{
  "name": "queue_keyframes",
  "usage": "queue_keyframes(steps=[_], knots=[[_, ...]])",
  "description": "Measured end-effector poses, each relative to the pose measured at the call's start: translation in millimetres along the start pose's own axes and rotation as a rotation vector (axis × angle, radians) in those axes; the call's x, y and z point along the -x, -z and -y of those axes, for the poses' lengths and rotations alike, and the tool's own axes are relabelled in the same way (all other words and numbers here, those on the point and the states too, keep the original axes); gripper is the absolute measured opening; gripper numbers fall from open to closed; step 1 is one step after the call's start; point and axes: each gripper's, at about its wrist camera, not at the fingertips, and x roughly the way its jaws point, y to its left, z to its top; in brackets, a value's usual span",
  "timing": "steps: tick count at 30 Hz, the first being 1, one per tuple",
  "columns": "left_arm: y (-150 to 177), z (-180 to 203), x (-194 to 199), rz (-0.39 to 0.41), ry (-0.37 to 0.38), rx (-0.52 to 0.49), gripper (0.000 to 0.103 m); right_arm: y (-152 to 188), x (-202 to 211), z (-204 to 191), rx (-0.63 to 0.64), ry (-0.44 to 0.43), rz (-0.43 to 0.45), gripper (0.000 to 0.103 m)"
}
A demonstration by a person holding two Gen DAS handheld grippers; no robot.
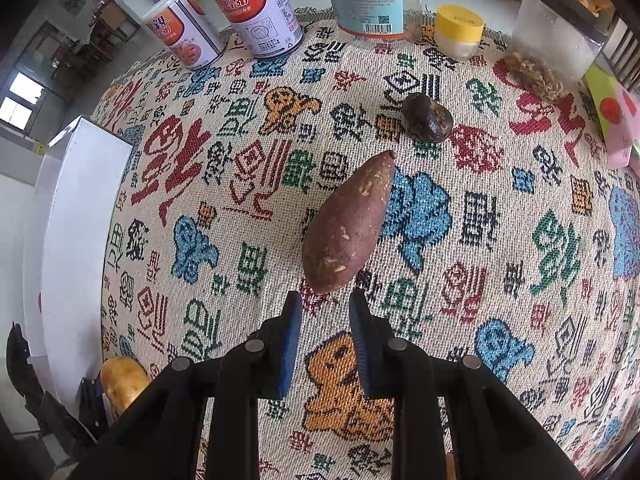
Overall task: Organize fruits
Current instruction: 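Hold the pear in the left tool while the right tool closes on the sweet potato, then lift the sweet potato with the right tool while the left tool keeps holding the pear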
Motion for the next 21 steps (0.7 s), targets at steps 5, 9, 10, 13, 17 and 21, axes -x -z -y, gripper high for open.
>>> queue_keyframes(steps=[5,9,10,13,17,21], knots=[[-0.1,0.2,0.0,0.000,-0.001,0.000,0.103,-7.6,8.7,12.4,-0.120,0.021,0.085,0.041],[0.1,0.0,-0.1,0.000,0.000,0.001,0.103,-22.2,5.8,27.8,-0.255,-0.001,0.150,0.066],[0.0,0.1,-0.1,0.000,0.000,0.001,0.103,-24.7,1.4,26.8,-0.259,-0.011,0.158,0.066],[0.2,0.0,-0.3,0.001,0.000,0.001,0.103,-25.7,-24.3,17.9,-0.243,0.007,0.133,0.055],[0.0,0.0,-0.4,0.001,0.000,0.001,0.103,-7.9,-31.3,-7.0,-0.104,0.069,0.172,0.045],[0.1,0.0,-0.8,0.001,0.000,0.001,0.103,31.0,-13.2,-33.3,0.083,0.111,0.147,0.044]])
